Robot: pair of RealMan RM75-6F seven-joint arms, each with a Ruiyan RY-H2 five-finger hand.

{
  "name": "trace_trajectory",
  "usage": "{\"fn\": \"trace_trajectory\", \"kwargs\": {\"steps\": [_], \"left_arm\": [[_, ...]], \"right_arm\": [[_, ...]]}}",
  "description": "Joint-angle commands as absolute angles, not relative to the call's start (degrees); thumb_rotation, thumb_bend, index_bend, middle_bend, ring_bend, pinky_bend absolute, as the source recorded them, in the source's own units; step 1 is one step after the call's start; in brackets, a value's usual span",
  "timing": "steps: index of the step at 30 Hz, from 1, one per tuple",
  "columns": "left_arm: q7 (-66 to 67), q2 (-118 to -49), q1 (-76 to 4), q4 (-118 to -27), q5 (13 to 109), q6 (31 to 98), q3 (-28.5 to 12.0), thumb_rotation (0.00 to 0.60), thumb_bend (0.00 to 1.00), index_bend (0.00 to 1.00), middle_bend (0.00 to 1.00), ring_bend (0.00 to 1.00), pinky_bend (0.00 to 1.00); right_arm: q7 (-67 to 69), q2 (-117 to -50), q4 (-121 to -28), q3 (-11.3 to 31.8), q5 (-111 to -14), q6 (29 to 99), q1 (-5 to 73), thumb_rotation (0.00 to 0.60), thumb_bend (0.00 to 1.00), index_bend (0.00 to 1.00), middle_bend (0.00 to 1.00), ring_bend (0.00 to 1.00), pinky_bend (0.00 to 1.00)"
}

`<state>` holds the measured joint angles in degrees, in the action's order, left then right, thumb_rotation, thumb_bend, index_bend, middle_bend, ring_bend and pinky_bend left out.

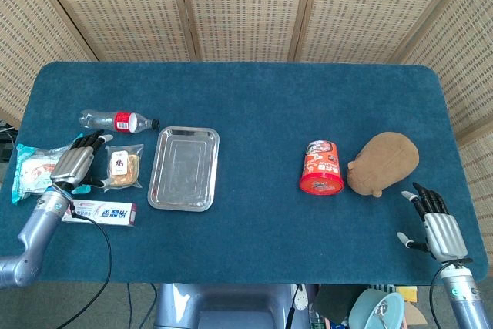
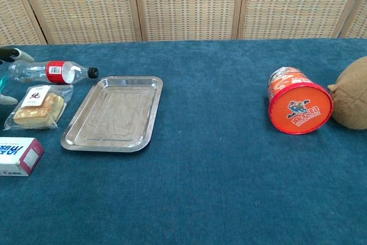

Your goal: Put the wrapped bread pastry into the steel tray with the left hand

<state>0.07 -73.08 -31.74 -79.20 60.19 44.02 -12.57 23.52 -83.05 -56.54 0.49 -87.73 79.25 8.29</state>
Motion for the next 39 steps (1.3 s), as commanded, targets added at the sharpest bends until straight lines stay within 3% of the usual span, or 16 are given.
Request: {"fn": "trace_trajectory", "kwargs": {"steps": [1, 14, 22, 25, 29, 39], "left_arm": [[-0.9, -74.7, -33.0, -77.3, 60.1, 42.3, -12.4, 0.600, 0.22, 0.11, 0.00, 0.00, 0.00], [-4.4, -78.0, -34.9, -73.0, 61.3, 39.2, -11.4, 0.600, 0.22, 0.11, 0.00, 0.00, 0.00], [-6.2, -80.6, -35.6, -69.2, 62.2, 38.1, -10.6, 0.600, 0.22, 0.13, 0.00, 0.00, 0.12], [-6.4, -81.0, -35.9, -68.4, 62.1, 37.4, -10.3, 0.600, 0.23, 0.20, 0.02, 0.00, 0.19], [-6.1, -81.6, -35.8, -67.6, 61.9, 37.9, -10.0, 0.600, 0.29, 0.37, 0.16, 0.05, 0.33], [-3.5, -81.2, -35.6, -68.7, 60.1, 40.0, -9.9, 0.600, 0.32, 0.43, 0.21, 0.10, 0.37]], "right_arm": [[24.0, -83.2, -56.1, 0.5, -87.7, 79.4, 8.1, 0.600, 0.22, 0.13, 0.00, 0.00, 0.00], [25.1, -83.4, -55.1, 0.5, -88.1, 80.3, 7.8, 0.600, 0.22, 0.13, 0.00, 0.00, 0.00], [25.5, -83.3, -55.0, 0.8, -87.9, 80.9, 7.4, 0.600, 0.22, 0.13, 0.00, 0.00, 0.00], [25.6, -83.3, -54.9, 0.7, -88.0, 81.0, 7.3, 0.600, 0.22, 0.13, 0.00, 0.00, 0.00], [25.7, -83.4, -54.7, 0.6, -88.0, 81.0, 7.2, 0.600, 0.22, 0.13, 0.00, 0.00, 0.00], [25.8, -83.8, -54.1, 0.4, -88.1, 81.0, 6.9, 0.600, 0.22, 0.13, 0.00, 0.00, 0.00]]}}
